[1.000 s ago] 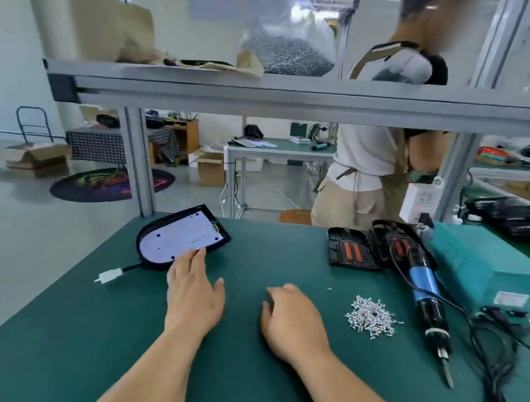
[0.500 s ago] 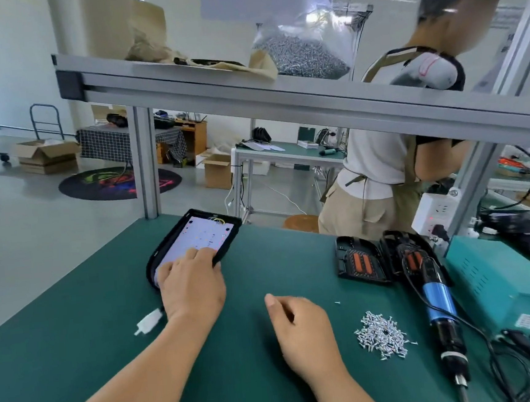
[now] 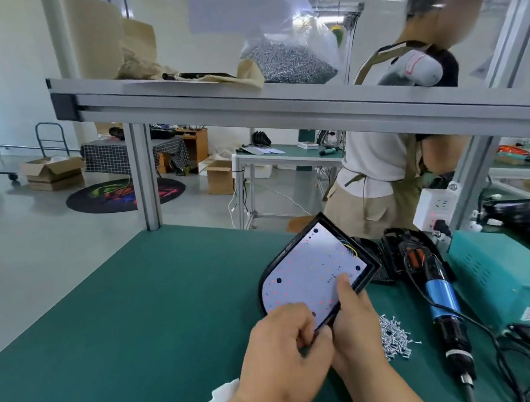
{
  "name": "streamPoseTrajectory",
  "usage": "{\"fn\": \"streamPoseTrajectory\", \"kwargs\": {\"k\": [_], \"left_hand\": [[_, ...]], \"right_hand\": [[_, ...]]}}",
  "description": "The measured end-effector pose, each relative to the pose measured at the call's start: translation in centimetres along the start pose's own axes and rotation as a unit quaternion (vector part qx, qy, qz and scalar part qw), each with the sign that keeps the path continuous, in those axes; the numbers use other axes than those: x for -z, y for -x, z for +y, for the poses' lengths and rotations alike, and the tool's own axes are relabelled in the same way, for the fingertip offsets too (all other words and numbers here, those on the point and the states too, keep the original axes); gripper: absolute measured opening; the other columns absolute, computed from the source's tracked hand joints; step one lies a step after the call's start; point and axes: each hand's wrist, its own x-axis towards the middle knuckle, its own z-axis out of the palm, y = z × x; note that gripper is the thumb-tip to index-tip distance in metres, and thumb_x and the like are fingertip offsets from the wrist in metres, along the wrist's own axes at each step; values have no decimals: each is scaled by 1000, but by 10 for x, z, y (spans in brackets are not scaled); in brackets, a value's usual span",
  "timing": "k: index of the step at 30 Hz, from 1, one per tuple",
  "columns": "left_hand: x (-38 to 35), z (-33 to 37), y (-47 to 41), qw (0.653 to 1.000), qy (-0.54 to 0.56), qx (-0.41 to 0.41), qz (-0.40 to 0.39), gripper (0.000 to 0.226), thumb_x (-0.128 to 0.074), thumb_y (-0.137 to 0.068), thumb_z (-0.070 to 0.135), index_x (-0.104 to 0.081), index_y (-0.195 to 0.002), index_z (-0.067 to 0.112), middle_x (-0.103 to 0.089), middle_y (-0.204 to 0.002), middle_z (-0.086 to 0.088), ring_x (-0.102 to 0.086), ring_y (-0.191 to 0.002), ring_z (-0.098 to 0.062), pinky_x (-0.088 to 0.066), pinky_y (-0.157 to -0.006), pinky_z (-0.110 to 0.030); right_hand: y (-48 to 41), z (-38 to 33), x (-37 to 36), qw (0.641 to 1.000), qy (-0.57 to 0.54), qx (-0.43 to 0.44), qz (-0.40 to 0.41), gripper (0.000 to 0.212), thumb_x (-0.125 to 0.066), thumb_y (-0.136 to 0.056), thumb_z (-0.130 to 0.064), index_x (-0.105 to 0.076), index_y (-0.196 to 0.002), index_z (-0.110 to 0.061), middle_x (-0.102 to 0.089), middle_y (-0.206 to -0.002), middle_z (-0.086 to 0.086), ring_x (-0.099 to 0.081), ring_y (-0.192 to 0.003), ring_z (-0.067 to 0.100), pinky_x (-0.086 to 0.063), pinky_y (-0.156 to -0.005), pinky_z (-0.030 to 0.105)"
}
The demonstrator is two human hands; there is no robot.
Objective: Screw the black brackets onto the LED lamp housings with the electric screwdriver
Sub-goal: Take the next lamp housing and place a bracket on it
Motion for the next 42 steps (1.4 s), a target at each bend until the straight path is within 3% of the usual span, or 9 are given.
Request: {"fn": "streamPoseTrajectory", "kwargs": {"k": [7, 13, 17, 20, 24, 26, 28, 33, 42], "left_hand": [[36, -17, -17, 880, 202, 225, -367, 18, -51, -70, 15, -68, -66, 20, -66, -68, -2, -63, -61, -8, -52, -63, -20], [47, -64, -38, 956, 34, 270, -112, 38, -55, -93, 2, -69, -123, 20, -71, -122, 1, -63, -110, -14, -51, -96, -32], [74, -92, -57, 914, -230, 334, -8, 66, -57, -98, 31, -30, -154, 10, -13, -164, -19, -18, -150, -31, -18, -120, -34], [85, -104, -61, 931, -215, 269, 117, 47, -55, -99, 18, -47, -143, 3, -36, -154, -23, -33, -143, -33, -27, -116, -36], [74, -85, -61, 854, 268, 391, 214, 27, -31, -106, 5, -52, -123, 3, -61, -95, -20, -66, -68, -22, -56, -62, -22], [69, -74, -56, 803, 371, 441, 154, 29, -26, -104, -3, -55, -105, -4, -60, -89, -22, -61, -65, -25, -56, -61, -29], [68, -65, -49, 826, 351, 439, 34, 36, -30, -98, -10, -65, -91, -4, -70, -83, -20, -69, -66, -27, -59, -62, -30], [74, -62, -37, 847, 280, 404, -203, 38, -48, -92, -11, -67, -119, 7, -71, -118, -17, -68, -108, -29, -58, -85, -38], [65, -69, -55, 766, 436, 438, 177, 21, -46, -105, 32, -53, -102, 12, -72, -66, -7, -67, -61, -20, -53, -71, -37]], "right_hand": [[-16, 1, 4, 999, -47, 3, -6, 16, -47, -104, -24, -61, -113, -19, -78, -94, -7, -74, -81, 10, -57, -67, 31], [-13, -14, 9, 977, -46, -157, -140, 33, -59, -86, -30, -80, -95, -7, -76, -102, 14, -75, -86, 30, -57, -70, 39], [-4, -15, 14, 940, 116, -214, -239, 26, -76, -66, -14, -78, -89, -2, -74, -87, 18, -72, -68, 30, -57, -62, 34], [2, -13, 13, 895, 251, -243, -279, 10, -71, -80, -11, -77, -85, -5, -74, -82, 16, -71, -62, 24, -56, -58, 29], [1, -2, 4, 913, 295, -210, -186, 14, -55, -97, -8, -67, -97, -1, -75, -83, 15, -72, -63, 25, -58, -57, 32], [2, 3, -1, 936, 259, -195, -138, 15, -52, -100, -9, -65, -97, -2, -76, -80, 14, -72, -62, 25, -58, -56, 33], [2, 6, -4, 951, 230, -184, -99, 16, -51, -101, -10, -64, -98, -2, -76, -80, 13, -72, -63, 26, -58, -58, 34], [-1, 7, -5, 962, 200, -182, -45, 17, -49, -101, -8, -64, -101, 0, -76, -81, 15, -72, -66, 29, -58, -66, 39], [3, 10, -3, 933, 274, -168, -165, 17, -54, -101, -15, -63, -109, -3, -77, -96, 14, -73, -79, 27, -60, -75, 41]]}}
